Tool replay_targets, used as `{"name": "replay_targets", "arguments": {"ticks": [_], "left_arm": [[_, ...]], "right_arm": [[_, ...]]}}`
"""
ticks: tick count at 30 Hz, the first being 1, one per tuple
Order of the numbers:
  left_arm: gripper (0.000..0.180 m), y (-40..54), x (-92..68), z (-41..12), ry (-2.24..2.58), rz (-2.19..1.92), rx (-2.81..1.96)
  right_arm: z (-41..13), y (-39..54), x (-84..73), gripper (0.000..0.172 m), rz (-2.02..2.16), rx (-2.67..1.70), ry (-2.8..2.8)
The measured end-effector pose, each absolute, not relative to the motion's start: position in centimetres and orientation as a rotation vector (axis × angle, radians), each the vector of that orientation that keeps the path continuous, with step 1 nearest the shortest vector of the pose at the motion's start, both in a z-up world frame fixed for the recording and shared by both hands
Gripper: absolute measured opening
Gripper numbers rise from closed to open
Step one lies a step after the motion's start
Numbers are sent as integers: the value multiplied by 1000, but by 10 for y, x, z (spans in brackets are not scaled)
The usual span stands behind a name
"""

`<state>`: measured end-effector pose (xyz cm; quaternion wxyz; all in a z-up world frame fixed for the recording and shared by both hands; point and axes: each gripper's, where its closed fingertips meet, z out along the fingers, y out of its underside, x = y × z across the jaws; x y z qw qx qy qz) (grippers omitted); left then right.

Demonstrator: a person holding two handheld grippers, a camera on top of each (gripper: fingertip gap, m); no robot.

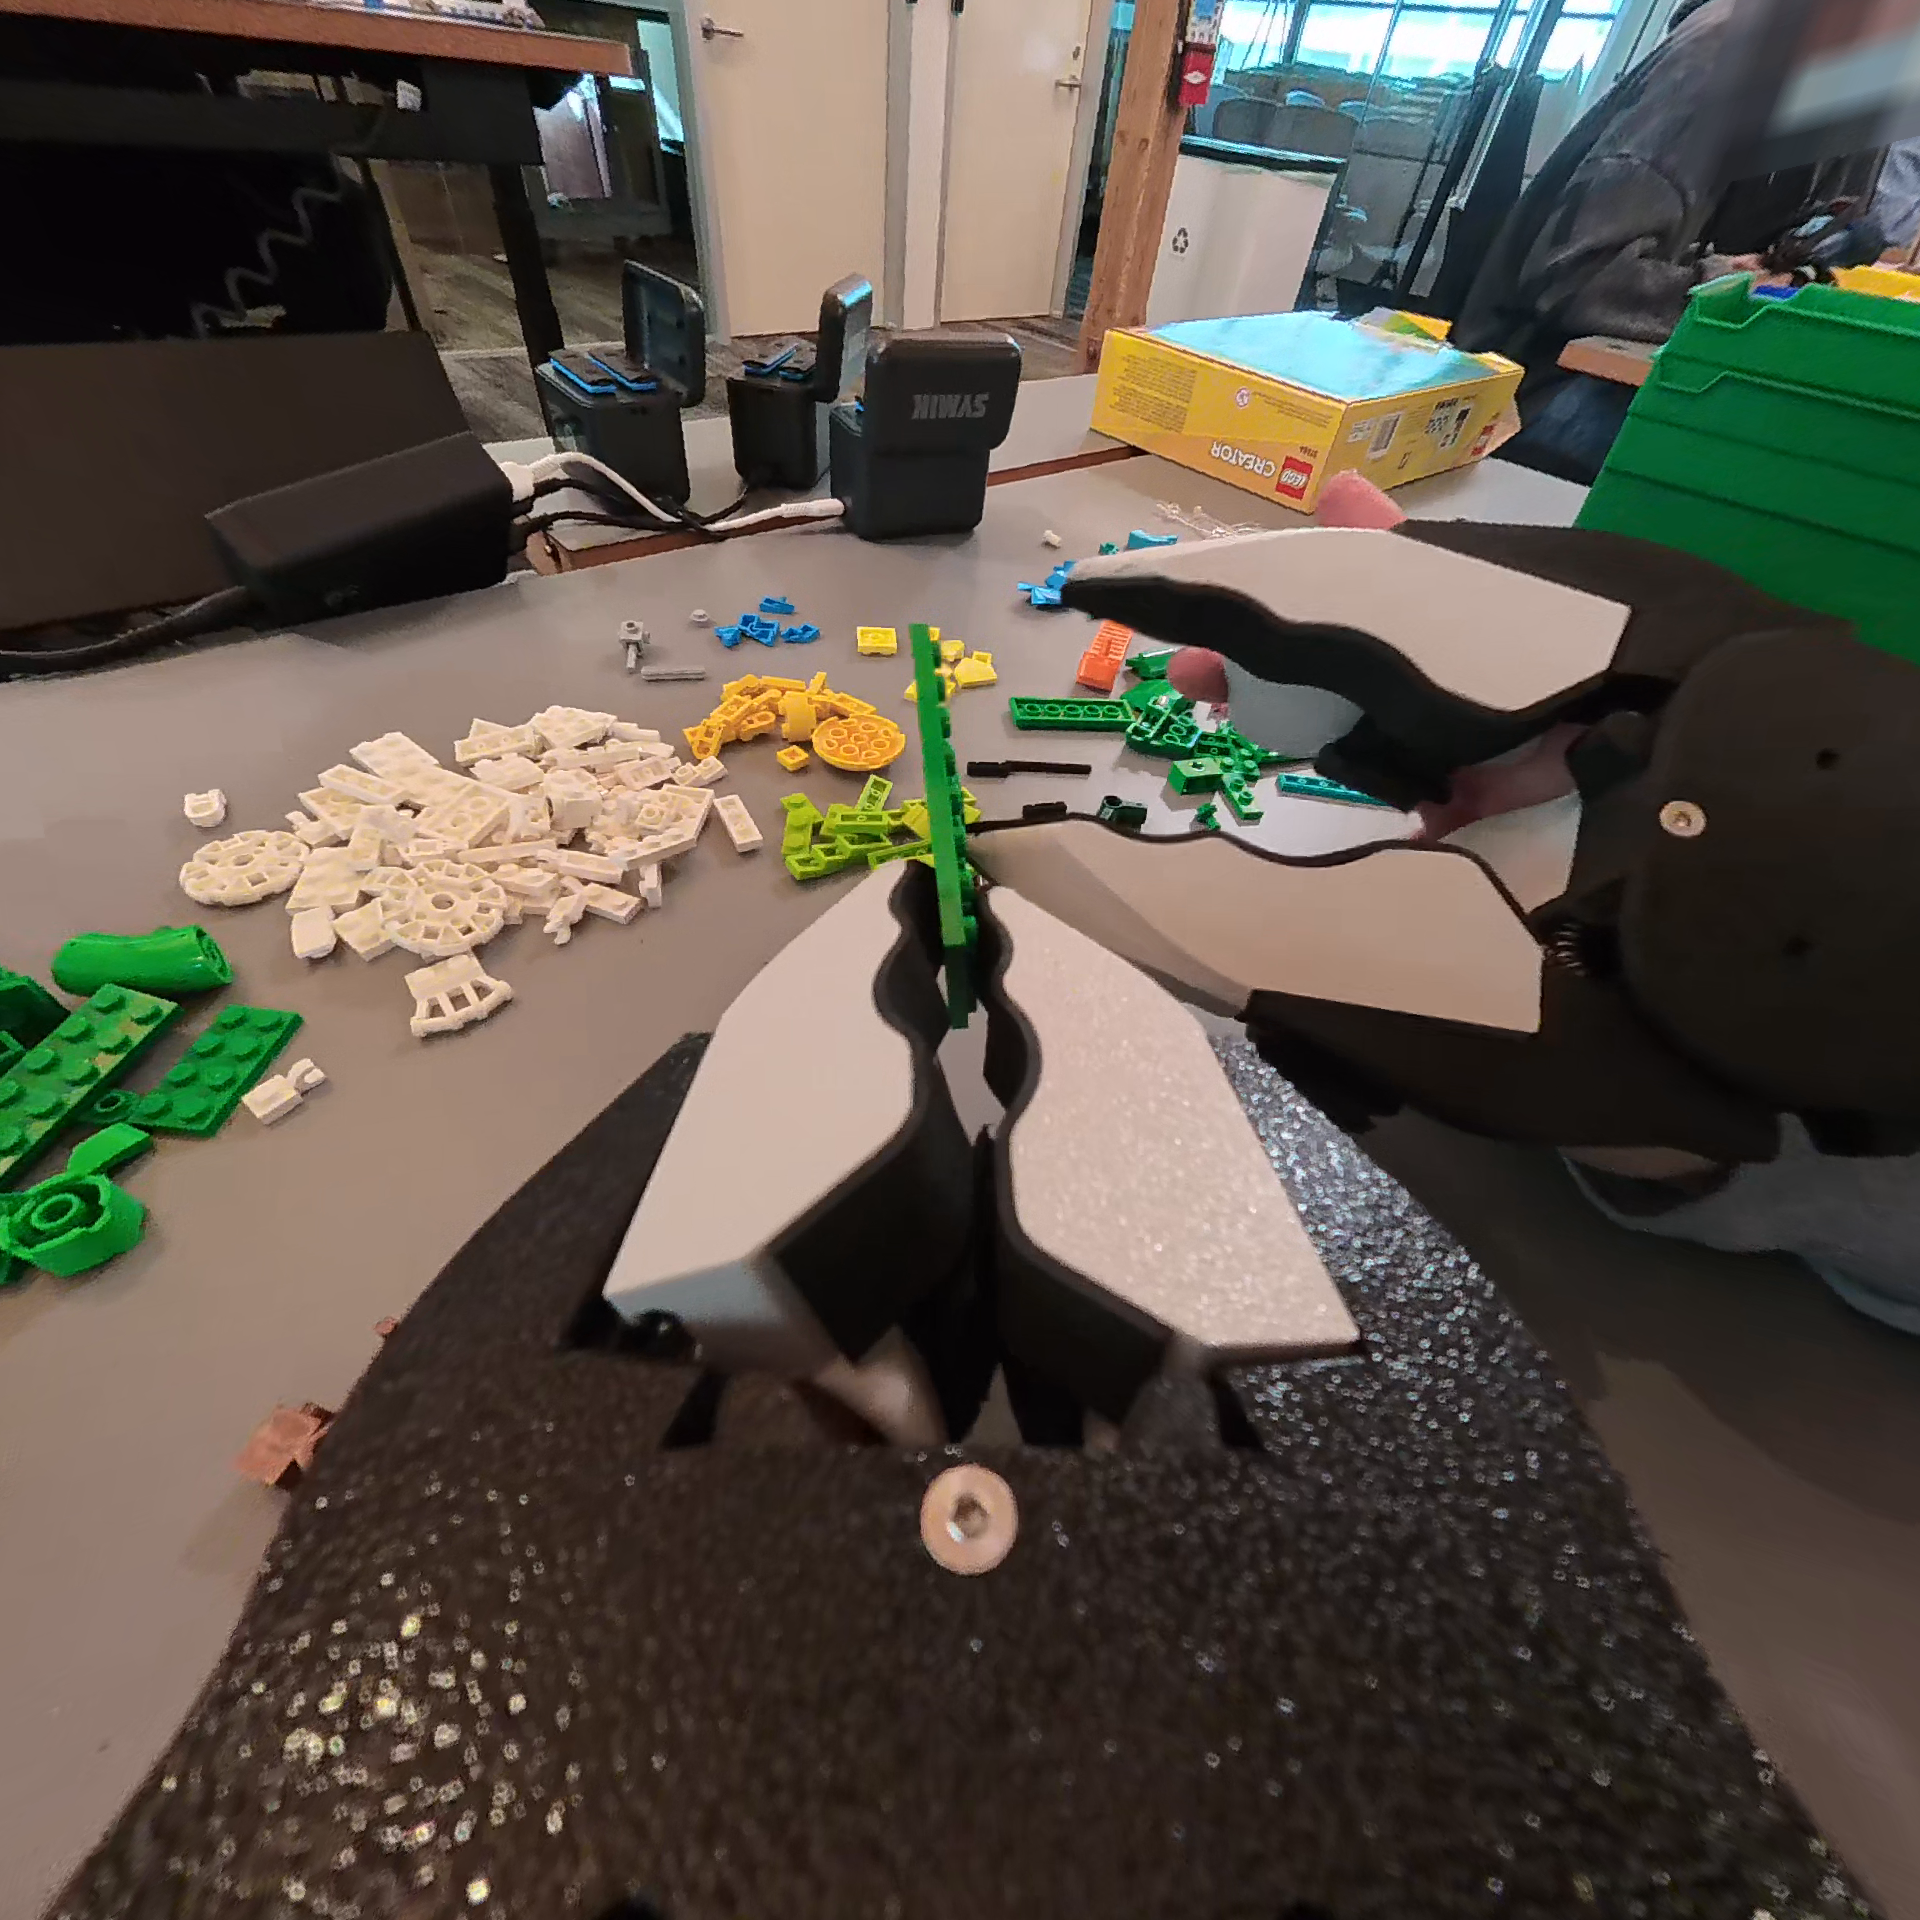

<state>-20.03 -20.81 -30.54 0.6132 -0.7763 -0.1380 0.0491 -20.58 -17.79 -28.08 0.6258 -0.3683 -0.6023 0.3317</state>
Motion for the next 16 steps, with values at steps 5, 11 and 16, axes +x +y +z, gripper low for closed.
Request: {"name": "replay_targets", "arguments": {"ticks": [5,11,16], "left_arm": [[3,-208,-202,-305,-335,93,-1787],[3,-208,-202,-305,-342,86,-1785],[3,-208,-202,-305,-342,86,-1784]], "right_arm": [[-281,-174,-207,58,750,-893,-1360],[-280,-168,-207,68,773,-971,-1331],[-278,-164,-207,70,758,-1005,-1297]]}}
